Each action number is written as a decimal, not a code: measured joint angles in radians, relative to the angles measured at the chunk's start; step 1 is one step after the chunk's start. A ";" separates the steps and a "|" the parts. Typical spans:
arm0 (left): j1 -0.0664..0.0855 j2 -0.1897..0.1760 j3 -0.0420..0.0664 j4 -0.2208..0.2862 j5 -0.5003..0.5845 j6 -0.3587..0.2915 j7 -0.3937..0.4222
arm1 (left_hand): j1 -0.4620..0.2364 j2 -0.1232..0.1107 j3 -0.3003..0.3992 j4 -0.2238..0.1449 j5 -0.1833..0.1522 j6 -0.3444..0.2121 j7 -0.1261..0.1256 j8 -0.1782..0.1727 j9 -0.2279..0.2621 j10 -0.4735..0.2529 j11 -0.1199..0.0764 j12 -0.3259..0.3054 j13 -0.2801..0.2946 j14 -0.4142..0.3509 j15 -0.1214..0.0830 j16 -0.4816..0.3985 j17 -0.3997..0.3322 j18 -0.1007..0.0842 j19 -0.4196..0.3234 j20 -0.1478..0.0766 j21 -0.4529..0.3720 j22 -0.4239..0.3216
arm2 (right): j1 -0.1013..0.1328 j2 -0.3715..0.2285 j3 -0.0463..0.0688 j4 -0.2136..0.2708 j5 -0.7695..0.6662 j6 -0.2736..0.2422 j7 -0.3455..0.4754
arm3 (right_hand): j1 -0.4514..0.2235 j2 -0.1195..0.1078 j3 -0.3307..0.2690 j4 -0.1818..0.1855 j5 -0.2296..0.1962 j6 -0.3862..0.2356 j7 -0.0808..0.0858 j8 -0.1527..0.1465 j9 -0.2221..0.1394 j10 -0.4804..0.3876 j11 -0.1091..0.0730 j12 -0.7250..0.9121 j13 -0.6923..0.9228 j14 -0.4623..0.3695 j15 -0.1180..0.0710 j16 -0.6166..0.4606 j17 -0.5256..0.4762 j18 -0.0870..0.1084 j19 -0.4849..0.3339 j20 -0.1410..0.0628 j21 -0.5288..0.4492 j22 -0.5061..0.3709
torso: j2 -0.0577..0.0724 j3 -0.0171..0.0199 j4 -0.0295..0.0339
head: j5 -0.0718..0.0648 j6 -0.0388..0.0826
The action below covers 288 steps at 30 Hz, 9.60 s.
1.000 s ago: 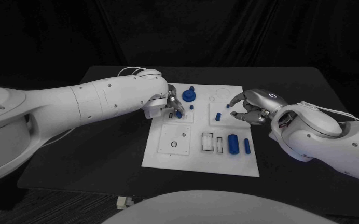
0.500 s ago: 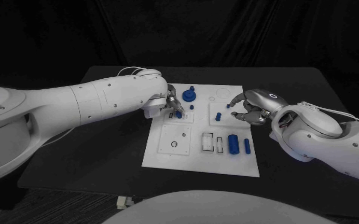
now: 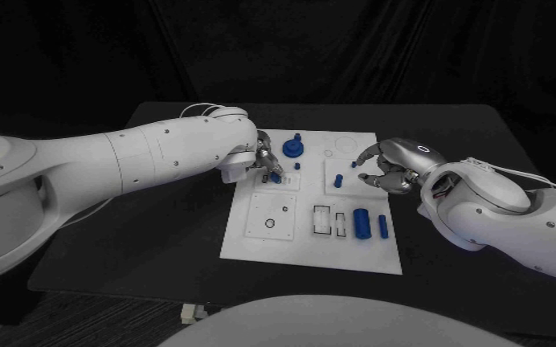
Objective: Assemble the parts on the task board
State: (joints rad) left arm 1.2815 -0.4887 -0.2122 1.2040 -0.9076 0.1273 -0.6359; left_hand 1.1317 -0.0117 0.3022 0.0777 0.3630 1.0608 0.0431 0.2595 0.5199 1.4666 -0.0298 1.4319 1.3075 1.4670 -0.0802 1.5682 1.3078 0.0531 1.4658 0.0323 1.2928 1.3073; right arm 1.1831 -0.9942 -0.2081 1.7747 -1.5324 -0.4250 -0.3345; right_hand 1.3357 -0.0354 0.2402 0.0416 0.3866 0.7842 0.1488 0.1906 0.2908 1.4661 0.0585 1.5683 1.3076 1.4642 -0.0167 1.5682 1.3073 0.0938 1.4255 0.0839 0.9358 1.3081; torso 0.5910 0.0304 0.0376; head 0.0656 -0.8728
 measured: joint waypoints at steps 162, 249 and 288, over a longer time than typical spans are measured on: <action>0.050 0.068 -0.001 -0.243 -0.270 0.180 0.173 | -0.024 0.065 -0.306 0.201 -0.171 -0.043 0.021 0.004 -0.043 -0.001 0.023 0.135 0.000 0.000 0.018 0.000 -0.001 -0.031 0.000 0.007 0.161 0.000 | -0.002 -0.066 0.000 0.045 0.052 -0.191 0.157 | -0.142 0.024 -0.059 0.208 -0.015 0.114 -0.029 -0.023 -0.037 0.000 -0.014 0.000 0.000 0.001 -0.006 0.000 0.000 0.000 0.032 -0.011 0.082 -0.001 | 0.003 -0.0015 -0.0047 | 0.015 0.000; 0.026 0.137 0.000 -0.340 -0.272 0.219 0.182 | 0.030 0.042 -0.168 0.112 0.073 -0.087 0.002 0.098 0.194 0.000 0.003 0.135 0.000 0.000 0.003 0.000 0.000 -0.031 0.001 0.001 0.142 0.000 | -0.003 -0.046 0.000 0.023 0.065 -0.183 0.156 | -0.109 0.025 -0.047 0.196 0.019 0.118 -0.025 -0.031 -0.042 0.000 -0.014 0.000 0.000 0.001 -0.006 0.000 0.000 0.000 0.032 -0.011 0.063 0.000 | 0.003 -0.0015 -0.0046 | 0.007 0.000; 0.059 -0.116 0.000 -0.060 -0.233 0.036 0.197 | 0.043 -0.044 0.110 -0.019 0.151 -0.067 -0.004 0.121 0.299 0.000 -0.004 0.135 0.000 -0.004 -0.007 0.000 0.000 -0.031 0.000 -0.008 0.120 0.000 | -0.004 -0.062 0.000 0.021 0.067 -0.179 0.156 | -0.104 0.019 -0.047 0.196 0.019 0.118 -0.025 -0.031 -0.043 0.000 -0.014 0.000 0.000 0.001 -0.006 -0.003 0.000 0.000 0.032 -0.011 0.054 -0.001 | 0.003 -0.0017 -0.0047 | 0.012 0.000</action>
State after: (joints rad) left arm 1.3404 -0.6044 -0.2122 1.1442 -1.1402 0.1637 -0.4392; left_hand 1.1751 -0.0559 0.4120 0.0589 0.5140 0.9937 0.0395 0.3808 0.8191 1.4667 -0.0336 1.5673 1.3074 1.4634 -0.0875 1.5682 1.3074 0.0217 1.4656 0.0247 1.4124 1.3073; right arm 1.1792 -1.0561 -0.2082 1.7958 -1.4654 -0.6044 -0.1784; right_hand 1.2320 -0.0160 0.1933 0.2374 0.4059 0.9021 0.1238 0.1597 0.2483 1.4663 0.0443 1.5683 1.3076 1.4650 -0.0231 1.5651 1.3074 0.0939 1.4578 0.0731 0.9894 1.3073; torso 0.5938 0.0287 0.0329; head 0.0773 -0.8728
